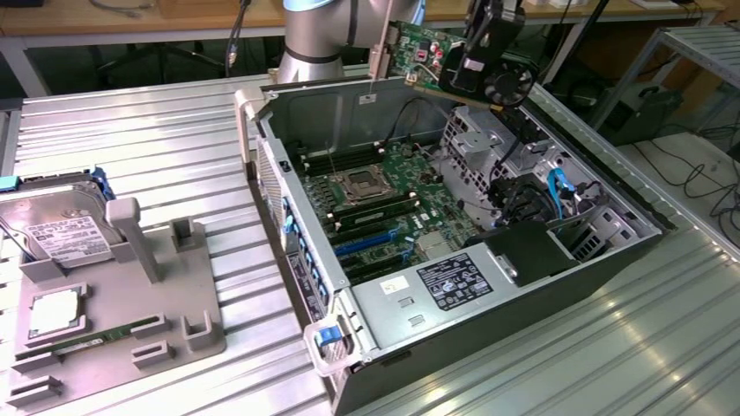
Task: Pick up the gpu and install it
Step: 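Insert the gpu into the slot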
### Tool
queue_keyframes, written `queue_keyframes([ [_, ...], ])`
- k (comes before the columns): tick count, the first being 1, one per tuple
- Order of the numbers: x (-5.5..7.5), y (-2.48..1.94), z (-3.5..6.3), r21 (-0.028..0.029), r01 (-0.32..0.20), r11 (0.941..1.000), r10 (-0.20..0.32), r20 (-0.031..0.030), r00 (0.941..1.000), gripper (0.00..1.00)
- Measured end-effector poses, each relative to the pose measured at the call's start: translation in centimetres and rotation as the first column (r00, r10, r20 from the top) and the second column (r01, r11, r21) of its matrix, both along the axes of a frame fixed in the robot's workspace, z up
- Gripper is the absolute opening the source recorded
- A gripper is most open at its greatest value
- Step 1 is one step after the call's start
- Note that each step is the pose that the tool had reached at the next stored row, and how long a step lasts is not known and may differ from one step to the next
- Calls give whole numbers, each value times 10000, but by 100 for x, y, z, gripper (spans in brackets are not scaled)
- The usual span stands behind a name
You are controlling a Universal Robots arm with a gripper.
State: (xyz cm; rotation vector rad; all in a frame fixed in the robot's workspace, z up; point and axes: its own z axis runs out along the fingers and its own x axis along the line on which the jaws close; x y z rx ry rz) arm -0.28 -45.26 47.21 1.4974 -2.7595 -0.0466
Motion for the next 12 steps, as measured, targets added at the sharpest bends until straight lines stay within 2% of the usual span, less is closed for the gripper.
queue_keyframes([
  [6,0,0,0,1,-334,9994,334,0,9994,28],
  [12,0,0,-1,0,-853,9964,853,0,9964,28],
])
